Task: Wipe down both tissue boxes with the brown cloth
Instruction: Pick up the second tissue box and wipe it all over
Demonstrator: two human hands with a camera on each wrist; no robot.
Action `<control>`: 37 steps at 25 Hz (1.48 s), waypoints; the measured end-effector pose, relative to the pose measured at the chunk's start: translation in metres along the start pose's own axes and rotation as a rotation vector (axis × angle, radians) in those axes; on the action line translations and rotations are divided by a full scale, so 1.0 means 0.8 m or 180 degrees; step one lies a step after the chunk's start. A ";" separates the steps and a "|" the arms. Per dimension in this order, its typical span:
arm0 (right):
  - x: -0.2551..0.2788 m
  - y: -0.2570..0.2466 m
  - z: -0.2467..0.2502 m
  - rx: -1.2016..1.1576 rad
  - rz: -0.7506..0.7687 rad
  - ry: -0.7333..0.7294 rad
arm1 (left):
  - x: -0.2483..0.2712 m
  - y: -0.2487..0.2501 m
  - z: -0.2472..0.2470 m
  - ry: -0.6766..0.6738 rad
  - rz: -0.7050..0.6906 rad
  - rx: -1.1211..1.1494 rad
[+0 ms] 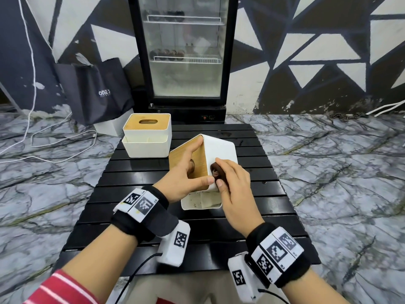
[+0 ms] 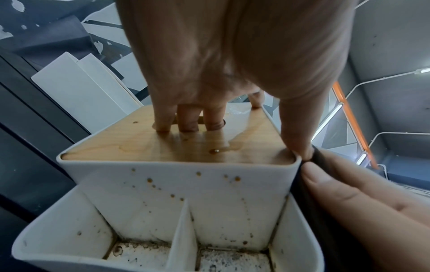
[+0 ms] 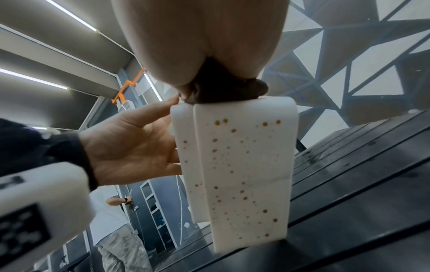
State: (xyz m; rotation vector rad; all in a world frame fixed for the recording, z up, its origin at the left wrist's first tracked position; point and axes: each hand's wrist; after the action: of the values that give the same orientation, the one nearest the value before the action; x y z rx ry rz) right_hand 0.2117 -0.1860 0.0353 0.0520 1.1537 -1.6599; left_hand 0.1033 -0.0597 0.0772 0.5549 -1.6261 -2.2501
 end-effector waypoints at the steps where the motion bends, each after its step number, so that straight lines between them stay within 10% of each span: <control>1: -0.002 0.002 0.002 -0.0010 0.0014 0.0009 | 0.001 0.000 -0.001 0.0001 0.0003 0.0030; 11: -0.053 -0.023 0.010 0.0096 0.0227 0.0258 | 0.006 0.003 -0.011 -0.0165 0.0069 -0.0373; 23: -0.091 -0.009 0.063 0.0402 -0.0347 -0.0620 | 0.020 0.011 -0.005 -0.0229 0.0172 -0.0570; 37: -0.011 -0.002 0.057 -0.0048 -0.0663 -0.0656 | 0.051 -0.007 -0.015 -0.0031 -0.0045 -0.1306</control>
State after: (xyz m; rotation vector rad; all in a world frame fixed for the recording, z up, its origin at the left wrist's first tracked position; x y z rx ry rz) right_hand 0.2365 -0.2114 0.0650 -0.2513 1.0417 -1.7919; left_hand 0.0732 -0.0868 0.0633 0.4466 -1.1146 -2.5013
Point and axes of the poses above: each hand's wrist, its own x-axis away from the middle knuckle, its own z-axis out of the back of the hand, y = z × x, and after that the axes turned 1 degree about -z, right-handed
